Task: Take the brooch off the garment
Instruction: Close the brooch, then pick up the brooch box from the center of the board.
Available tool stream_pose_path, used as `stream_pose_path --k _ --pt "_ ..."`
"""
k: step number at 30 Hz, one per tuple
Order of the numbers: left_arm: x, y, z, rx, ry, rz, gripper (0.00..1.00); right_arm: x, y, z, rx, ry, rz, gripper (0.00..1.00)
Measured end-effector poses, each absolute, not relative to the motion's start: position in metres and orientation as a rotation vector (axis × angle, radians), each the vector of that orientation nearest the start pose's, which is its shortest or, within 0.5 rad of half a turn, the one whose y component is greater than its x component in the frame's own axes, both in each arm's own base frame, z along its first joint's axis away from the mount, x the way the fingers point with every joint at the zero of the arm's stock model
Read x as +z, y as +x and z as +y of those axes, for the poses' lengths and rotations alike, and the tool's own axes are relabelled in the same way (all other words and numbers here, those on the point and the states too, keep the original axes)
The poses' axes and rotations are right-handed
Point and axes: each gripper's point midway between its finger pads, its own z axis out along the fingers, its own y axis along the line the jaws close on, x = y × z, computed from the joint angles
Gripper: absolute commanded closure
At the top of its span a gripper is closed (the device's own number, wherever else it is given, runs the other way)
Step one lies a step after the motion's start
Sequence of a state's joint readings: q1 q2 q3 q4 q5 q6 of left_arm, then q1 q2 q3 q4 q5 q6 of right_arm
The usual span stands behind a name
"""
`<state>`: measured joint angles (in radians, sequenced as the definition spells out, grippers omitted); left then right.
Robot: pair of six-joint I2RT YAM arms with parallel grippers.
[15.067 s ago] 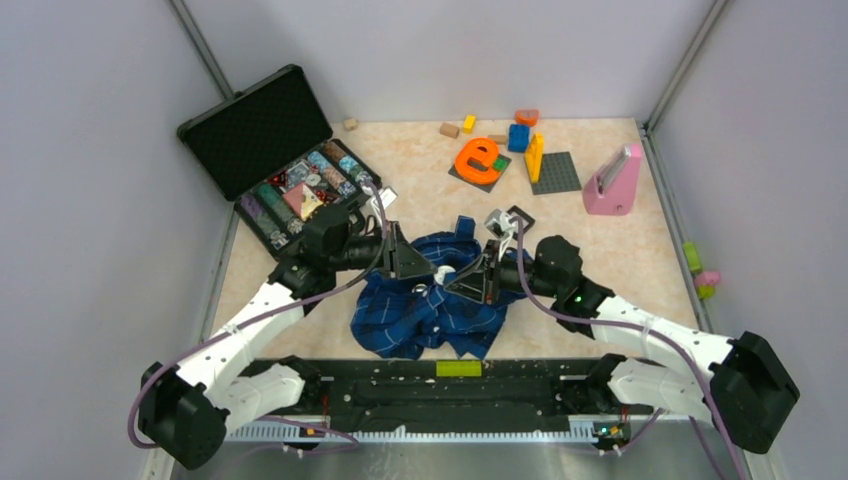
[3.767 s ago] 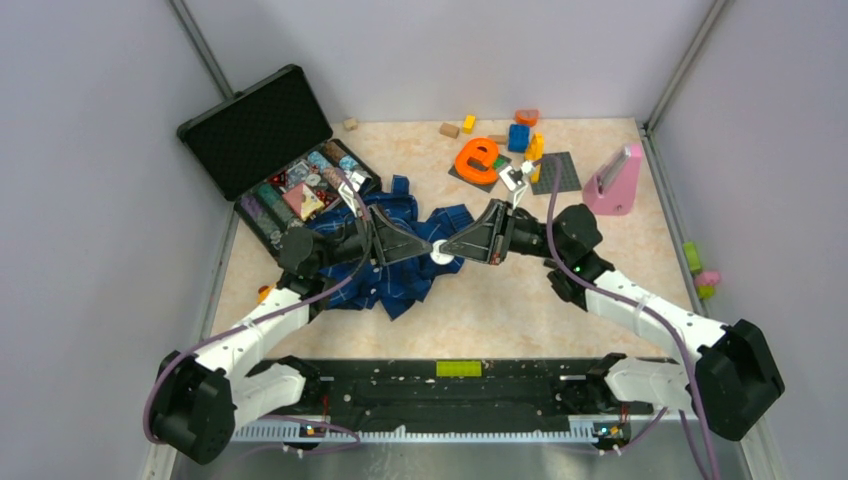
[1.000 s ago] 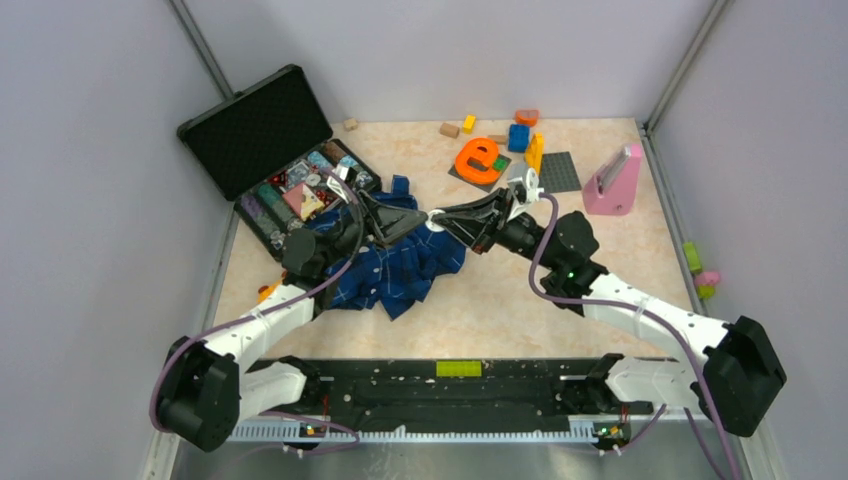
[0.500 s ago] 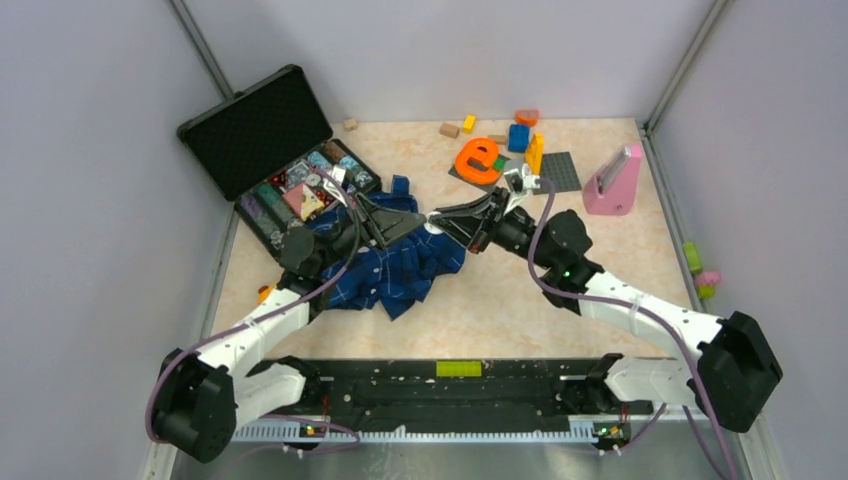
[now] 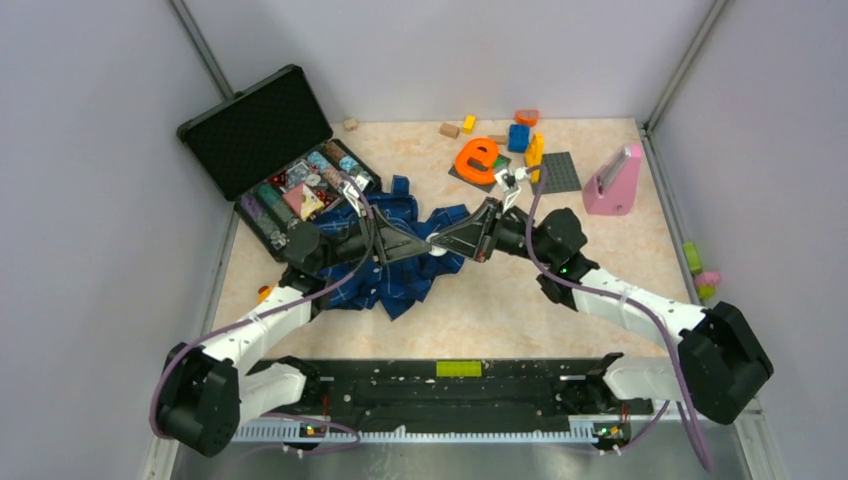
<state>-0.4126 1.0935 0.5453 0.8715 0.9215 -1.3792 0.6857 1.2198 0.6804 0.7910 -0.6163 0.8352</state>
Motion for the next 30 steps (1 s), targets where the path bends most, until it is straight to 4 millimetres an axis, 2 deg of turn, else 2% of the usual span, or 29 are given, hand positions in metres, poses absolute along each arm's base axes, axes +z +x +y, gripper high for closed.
stream_pose_path --k 5,7,8,9,10,12,14,17,20,22,24,26,30 --pt "0.304 0.190 -0.264 -1.978 0.221 1.734 0.83 0.310 0.205 0.336 1.715 -0.454 1.526 1.00" --pt "0.302 0.190 -0.264 -1.973 0.228 1.737 0.92 0.310 0.205 0.337 1.741 -0.442 1.530 1.00" --pt "0.301 0.190 -0.264 -1.968 0.235 1.738 1.00 0.310 0.205 0.338 1.753 -0.438 1.530 0.99" --pt "0.301 0.190 -0.264 -1.962 0.244 1.736 1.00 0.309 0.206 0.338 1.764 -0.428 1.538 0.97" --pt "0.301 0.190 -0.264 -1.960 0.246 1.735 1.00 0.308 0.206 0.338 1.774 -0.421 1.545 0.93" --pt "0.300 0.190 -0.264 -1.952 0.260 1.730 1.00 0.307 0.206 0.338 1.786 -0.411 1.558 0.62" --pt "0.299 0.189 -0.264 -1.951 0.272 1.731 1.00 0.305 0.207 0.337 1.791 -0.400 1.567 0.43" --pt "0.295 0.189 -0.264 -1.938 0.276 1.745 1.00 0.306 0.211 0.332 1.777 -0.381 1.568 0.30" --pt "0.287 0.189 -0.264 -1.895 0.290 1.771 1.00 0.306 0.222 0.318 1.728 -0.337 1.580 0.17" --pt "0.278 0.190 -0.262 -1.840 0.305 1.802 1.00 0.306 0.233 0.304 1.649 -0.295 1.595 0.09" --pt "0.271 0.194 -0.261 -1.769 0.315 1.833 1.00 0.303 0.243 0.292 1.538 -0.258 1.625 0.06" --pt "0.265 0.199 -0.260 -1.688 0.331 1.861 1.00 0.293 0.261 0.280 1.358 -0.231 1.691 0.02" --pt "0.255 0.208 -0.255 -1.549 0.363 1.893 1.00 0.266 0.302 0.254 0.918 -0.303 1.847 0.01"
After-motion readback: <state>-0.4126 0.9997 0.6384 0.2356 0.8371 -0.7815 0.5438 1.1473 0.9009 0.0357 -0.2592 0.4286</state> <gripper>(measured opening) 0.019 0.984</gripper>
